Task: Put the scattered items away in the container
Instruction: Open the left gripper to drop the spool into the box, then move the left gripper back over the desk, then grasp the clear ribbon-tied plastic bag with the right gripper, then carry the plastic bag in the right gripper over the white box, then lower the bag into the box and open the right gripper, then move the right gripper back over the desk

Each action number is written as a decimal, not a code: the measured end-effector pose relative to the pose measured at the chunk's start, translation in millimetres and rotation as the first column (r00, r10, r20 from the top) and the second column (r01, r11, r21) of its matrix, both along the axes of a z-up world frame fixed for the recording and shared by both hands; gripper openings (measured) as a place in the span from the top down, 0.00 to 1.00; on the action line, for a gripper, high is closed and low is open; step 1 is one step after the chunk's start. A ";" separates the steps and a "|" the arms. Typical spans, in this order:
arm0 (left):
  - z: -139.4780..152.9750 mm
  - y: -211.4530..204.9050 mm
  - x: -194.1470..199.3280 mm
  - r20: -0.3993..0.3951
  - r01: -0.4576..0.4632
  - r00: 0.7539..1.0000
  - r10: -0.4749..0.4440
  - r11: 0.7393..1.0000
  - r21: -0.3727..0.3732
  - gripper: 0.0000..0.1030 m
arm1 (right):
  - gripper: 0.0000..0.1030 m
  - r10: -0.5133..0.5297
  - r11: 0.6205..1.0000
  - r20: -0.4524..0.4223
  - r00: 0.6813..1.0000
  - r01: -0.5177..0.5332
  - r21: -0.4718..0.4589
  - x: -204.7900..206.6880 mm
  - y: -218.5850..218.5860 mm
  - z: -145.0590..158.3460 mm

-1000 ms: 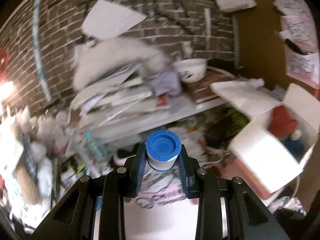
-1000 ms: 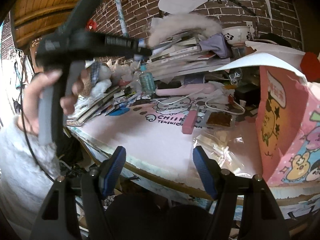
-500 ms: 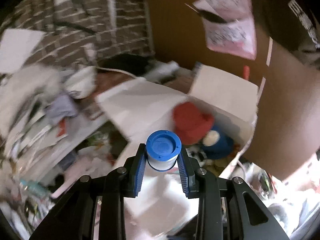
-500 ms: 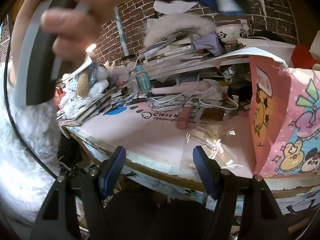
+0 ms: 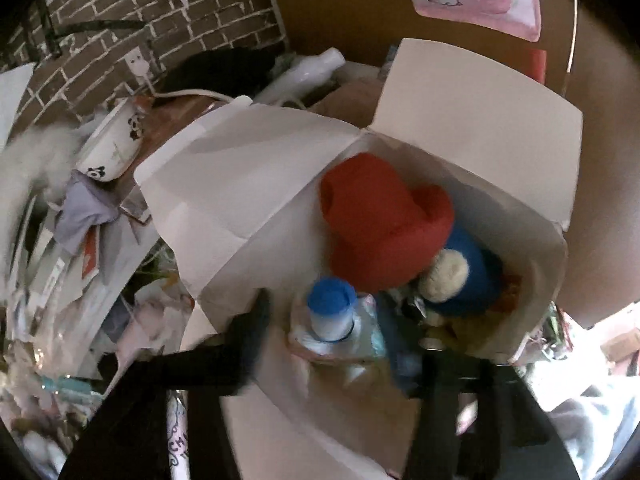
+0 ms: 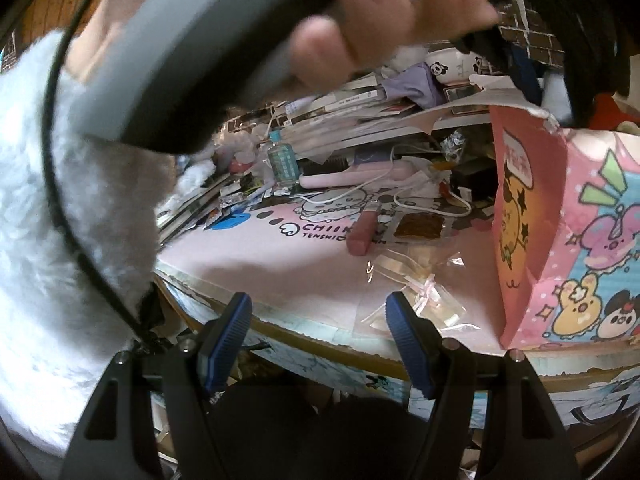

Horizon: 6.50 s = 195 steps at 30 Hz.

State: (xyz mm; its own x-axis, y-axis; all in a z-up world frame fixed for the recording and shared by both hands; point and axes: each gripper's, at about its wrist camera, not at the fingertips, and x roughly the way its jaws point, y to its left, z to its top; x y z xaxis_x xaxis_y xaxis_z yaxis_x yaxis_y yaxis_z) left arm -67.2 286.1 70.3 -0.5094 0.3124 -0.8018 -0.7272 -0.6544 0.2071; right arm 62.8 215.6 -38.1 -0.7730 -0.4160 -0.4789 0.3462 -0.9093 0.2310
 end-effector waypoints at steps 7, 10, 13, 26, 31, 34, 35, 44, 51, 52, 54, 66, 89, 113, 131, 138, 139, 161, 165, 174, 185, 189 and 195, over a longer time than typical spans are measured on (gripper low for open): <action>13.9 -10.8 6.9 -0.097 0.022 0.995 -0.016 0.997 0.067 0.16 | 0.35 -0.015 1.000 0.005 1.000 0.015 -0.007 -1.3 4.6 -0.9; 27.1 -22.4 17.9 -0.156 0.049 0.987 -0.030 0.992 0.118 0.09 | 0.35 -0.021 1.000 0.008 1.000 0.021 -0.010 -1.8 6.4 -1.2; 41.0 -38.5 30.8 -0.228 0.070 0.973 -0.030 0.983 0.171 0.08 | 0.35 -0.026 1.000 0.009 1.000 0.026 -0.011 -3.0 6.7 -2.1; 59.4 -154.2 59.0 -0.375 -0.094 0.897 0.234 0.930 0.356 0.06 | 0.35 -0.132 0.989 -0.026 0.991 0.133 0.062 -9.3 1.9 -11.9; 40.8 -201.0 71.3 -0.391 -0.221 0.841 0.374 0.897 0.383 0.05 | 0.35 -0.184 0.978 -0.046 0.982 0.187 0.091 -15.3 2.5 -18.5; 20.8 -226.4 77.7 -0.416 -0.323 0.780 0.467 0.870 0.371 0.01 | 0.35 -0.207 0.972 -0.051 0.977 0.211 0.101 -19.0 4.8 -22.0; 14.0 -234.2 78.6 -0.414 -0.352 0.766 0.492 0.859 0.371 0.01 | 0.31 -0.213 0.970 -0.051 0.976 0.217 0.106 -20.9 5.5 -23.4; -46.5 -286.1 93.8 -0.322 -0.491 0.710 0.626 0.769 0.410 0.01 | 0.18 -0.252 0.959 -0.043 0.967 0.255 0.124 -44.6 4.1 -30.4; -65.5 -282.1 112.1 -0.347 -0.474 0.719 0.603 0.789 0.389 0.01 | 0.16 -0.269 0.936 -0.086 0.959 0.281 0.211 -57.8 -11.6 -37.1; -66.4 -281.8 112.9 -0.349 -0.471 0.720 0.600 0.792 0.388 0.01 | 0.16 -0.269 0.933 -0.089 0.959 0.282 0.223 -59.5 -13.7 -38.0; -67.7 -281.1 116.0 -0.354 -0.465 0.721 0.596 0.795 0.389 0.01 | 0.16 -0.272 0.925 -0.094 0.958 0.287 0.248 -62.7 -17.2 -40.1; -66.0 -286.8 116.7 -0.342 -0.465 0.720 0.604 0.785 0.409 0.01 | 0.43 -0.218 0.946 -0.078 0.973 0.230 0.228 -59.5 -22.2 -44.8; -66.8 -288.0 115.2 -0.338 -0.476 0.709 0.619 0.774 0.418 0.01 | 0.85 -0.151 0.951 -0.150 0.977 0.185 0.246 -50.4 -32.7 -26.7; -67.9 -291.3 114.3 -0.322 -0.476 0.712 0.625 0.766 0.433 0.01 | 0.85 -0.163 0.950 -0.387 0.907 0.250 0.186 -13.0 17.0 136.0; -69.9 -285.8 112.0 -0.319 -0.475 0.717 0.619 0.770 0.427 0.01 | 0.83 -0.382 0.894 -0.039 0.923 0.380 0.239 -70.4 115.0 110.0; -70.0 -285.4 112.0 -0.320 -0.474 0.718 0.619 0.770 0.427 0.01 | 0.45 -0.404 0.886 -0.036 0.914 0.401 0.234 -68.1 115.5 110.9; -70.0 -285.8 112.2 -0.320 -0.475 0.717 0.619 0.770 0.426 0.01 | 0.38 -0.409 0.883 -0.047 0.911 0.409 0.230 -66.6 115.5 112.7; -67.4 -294.2 115.8 -0.333 -0.484 0.700 0.632 0.763 0.429 0.01 | 0.32 -0.120 0.991 -0.056 0.991 0.116 -0.071 -48.3 72.7 129.6; -68.3 -300.3 115.5 -0.335 -0.499 0.688 0.644 0.755 0.426 0.01 | 0.32 -0.067 0.997 -0.140 0.988 0.071 0.025 -39.4 28.1 119.5; -76.1 -317.9 113.7 -0.317 -0.546 0.660 0.681 0.725 0.420 0.01 | 0.32 0.018 0.996 -0.147 0.989 -0.005 0.094 -30.4 -40.1 73.4; -82.5 -307.1 97.1 -0.293 -0.504 0.711 0.639 0.754 0.420 0.01 | 0.32 -0.058 0.985 -0.124 0.991 0.077 0.153 -47.4 -57.9 29.0; -86.1 -276.3 73.1 -0.256 -0.427 0.786 0.564 0.792 0.436 0.01 | 0.32 -0.102 0.979 -0.156 0.983 0.127 0.162 -32.4 -38.9 36.1; -95.9 -230.1 35.3 -0.211 -0.377 0.845 0.491 0.828 0.416 0.02 | 0.32 -0.208 0.946 -0.228 0.951 0.255 0.201 0.8 0.9 48.0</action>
